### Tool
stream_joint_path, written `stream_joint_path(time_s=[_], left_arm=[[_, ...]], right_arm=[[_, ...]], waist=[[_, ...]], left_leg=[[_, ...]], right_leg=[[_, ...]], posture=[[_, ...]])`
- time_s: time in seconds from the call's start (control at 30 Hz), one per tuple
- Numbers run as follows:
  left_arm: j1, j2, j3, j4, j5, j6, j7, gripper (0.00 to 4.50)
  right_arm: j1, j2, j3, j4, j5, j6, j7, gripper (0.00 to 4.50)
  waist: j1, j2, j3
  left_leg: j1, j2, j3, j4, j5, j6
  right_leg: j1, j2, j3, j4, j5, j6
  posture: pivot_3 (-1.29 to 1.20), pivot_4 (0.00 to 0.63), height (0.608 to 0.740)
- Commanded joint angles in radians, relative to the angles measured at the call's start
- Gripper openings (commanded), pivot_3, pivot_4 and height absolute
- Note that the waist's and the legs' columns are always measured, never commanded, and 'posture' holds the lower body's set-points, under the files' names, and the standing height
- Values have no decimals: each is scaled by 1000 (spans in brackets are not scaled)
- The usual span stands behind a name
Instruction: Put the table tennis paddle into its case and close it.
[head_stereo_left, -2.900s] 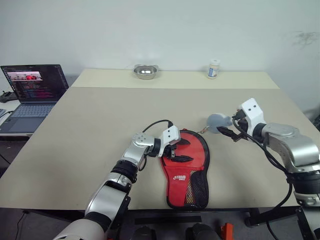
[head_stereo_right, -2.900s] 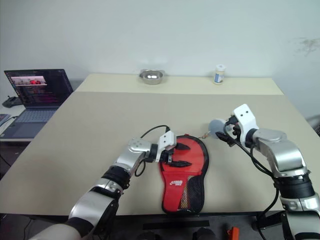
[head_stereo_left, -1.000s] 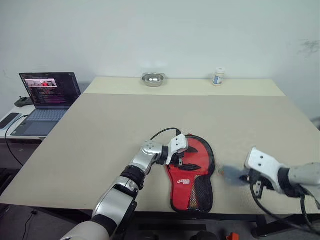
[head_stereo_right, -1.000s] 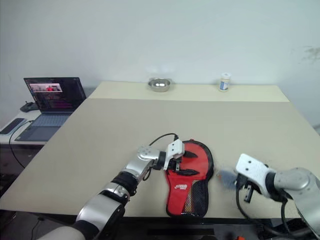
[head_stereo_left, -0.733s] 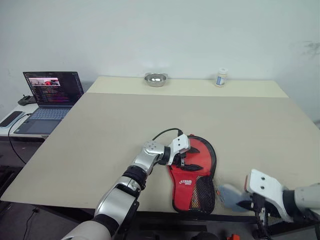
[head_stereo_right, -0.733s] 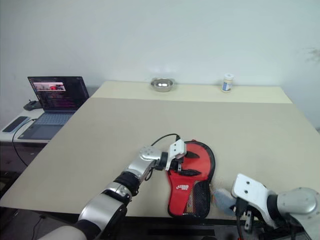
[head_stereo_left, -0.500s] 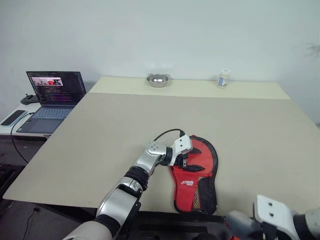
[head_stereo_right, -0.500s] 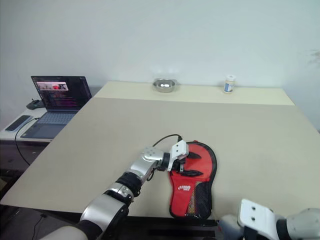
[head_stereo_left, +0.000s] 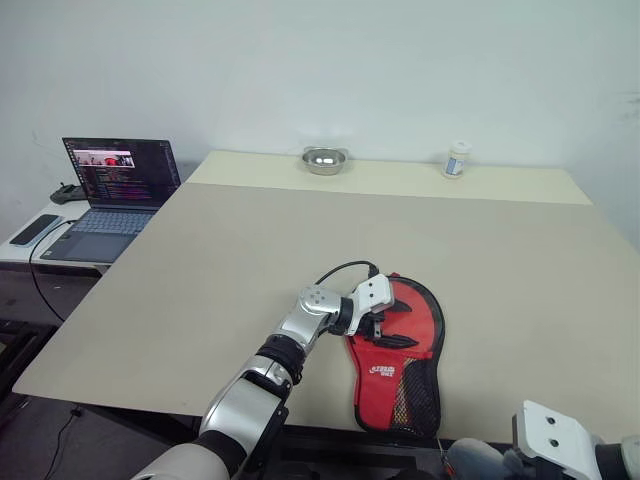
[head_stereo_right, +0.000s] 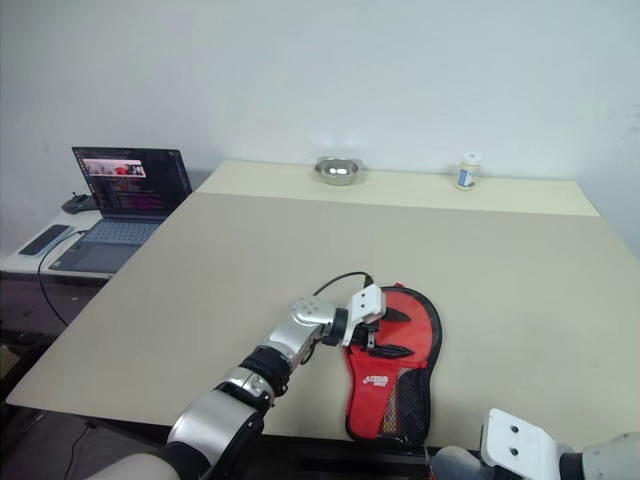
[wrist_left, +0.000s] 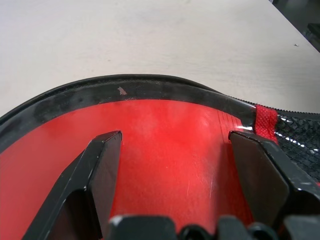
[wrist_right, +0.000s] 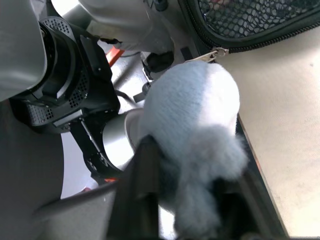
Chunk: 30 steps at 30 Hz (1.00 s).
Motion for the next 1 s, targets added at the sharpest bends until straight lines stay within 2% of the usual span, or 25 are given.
stream_joint_path(time_s=[0.03,0.17,0.27,0.37,0.47,0.6,0.7,0.83,1.0], left_arm=[[70,-6,-65,58,58,27,-11,3722],[71,-3,-57,46,53,22,-2,3722],[64,-3,-44,25,42,28,14,3722],[61,11,-29,-27,19,52,-1,3722],[57,17,-11,-115,-18,119,-16,3722],[67,39,-15,-230,-27,148,-16,3722],[97,120,31,-416,-67,229,-16,3722],[127,196,95,-575,-119,348,39,3722],[212,273,156,-732,-138,426,146,3722]], right_arm=[[-48,17,-130,-1,66,54,67,2451],[-121,44,-215,49,145,106,102,3713],[-318,75,-180,188,180,112,21,3713],[-509,107,-73,303,164,101,-51,3713],[-627,158,37,390,122,37,-72,3713],[-743,283,170,532,-7,-156,-119,3713],[-919,441,276,748,-79,-303,-148,3713],[-1042,547,316,954,-113,-406,-112,3713],[-1123,554,342,1162,-161,-516,-33,3713]], waist=[[0,0,0],[0,0,0],[-3,-1,1],[-6,-1,2],[-4,1,4],[-5,6,10],[-13,3,21],[-28,5,37],[-22,6,38]], left_leg=[[0,0,0,0,0,0],[0,0,-2,0,0,0],[0,0,-2,0,0,0],[0,0,-2,0,0,0],[-2,0,-2,-1,0,0],[-7,0,-2,-3,0,1],[-8,0,-1,-2,-1,1],[-8,2,1,0,0,1],[-16,1,3,0,0,0]], right_leg=[[0,0,0,0,0,0],[1,0,-2,-1,0,1],[1,-1,-3,-1,0,1],[1,-2,-3,-1,0,1],[0,-2,-5,-1,-1,0],[-2,0,-5,0,2,4],[-3,2,-3,1,2,5],[-5,4,0,6,2,4],[-20,2,1,17,4,-1]], posture=[[0,150,740],[0,150,740],[0,150,740],[0,150,740],[0,150,740],[0,150,740],[0,150,740],[0,150,740],[0,150,740]])
